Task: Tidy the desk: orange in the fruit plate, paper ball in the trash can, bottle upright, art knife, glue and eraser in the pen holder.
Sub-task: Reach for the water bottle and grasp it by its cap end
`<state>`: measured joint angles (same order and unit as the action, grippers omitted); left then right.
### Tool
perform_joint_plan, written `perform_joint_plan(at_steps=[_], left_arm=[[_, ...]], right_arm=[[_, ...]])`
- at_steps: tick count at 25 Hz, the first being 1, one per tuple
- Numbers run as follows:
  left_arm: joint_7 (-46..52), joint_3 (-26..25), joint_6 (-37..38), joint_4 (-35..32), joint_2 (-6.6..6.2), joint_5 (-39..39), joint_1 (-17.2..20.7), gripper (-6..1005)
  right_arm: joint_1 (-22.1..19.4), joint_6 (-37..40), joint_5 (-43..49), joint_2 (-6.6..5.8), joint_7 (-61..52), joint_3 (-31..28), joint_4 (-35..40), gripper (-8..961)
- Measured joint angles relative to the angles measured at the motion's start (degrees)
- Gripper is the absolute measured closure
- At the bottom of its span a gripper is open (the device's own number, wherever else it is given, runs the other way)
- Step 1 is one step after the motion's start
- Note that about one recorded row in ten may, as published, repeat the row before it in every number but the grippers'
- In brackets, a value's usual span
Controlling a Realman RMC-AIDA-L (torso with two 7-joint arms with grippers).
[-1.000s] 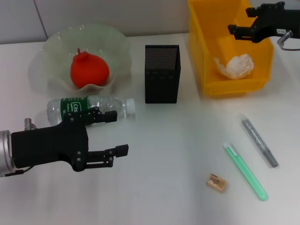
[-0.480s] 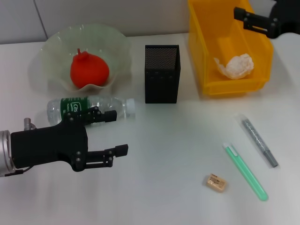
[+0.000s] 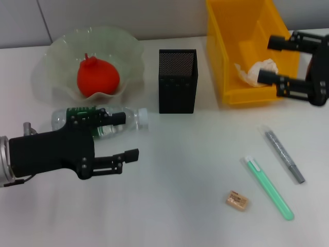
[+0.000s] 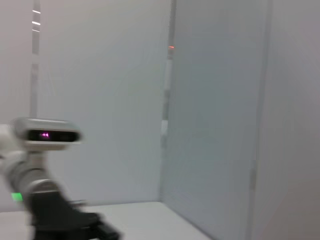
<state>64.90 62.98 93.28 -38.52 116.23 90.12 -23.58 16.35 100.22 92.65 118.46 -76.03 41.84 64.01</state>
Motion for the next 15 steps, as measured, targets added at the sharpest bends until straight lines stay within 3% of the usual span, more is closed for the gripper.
perform_joint_plan(at_steps=[7, 9, 15], left_arm=[[1.0, -1.1, -0.3, 0.0, 0.11, 0.3, -0.8, 184], [1.3, -1.1, -0.8, 0.1, 0.13, 0.4, -1.1, 184], [2.5, -0.6, -2.4, -0.1, 0.23, 0.6, -1.9, 185]], right_arm=[[-0.6, 4.7, 5.0, 0.16, -1.3, 0.5, -0.2, 285], [0.8, 4.5, 10.6, 0.49, -3.2, 0.6, -0.4, 285], [2.9, 4.2, 15.4, 0.62, -4.7, 0.6, -2.7, 285]])
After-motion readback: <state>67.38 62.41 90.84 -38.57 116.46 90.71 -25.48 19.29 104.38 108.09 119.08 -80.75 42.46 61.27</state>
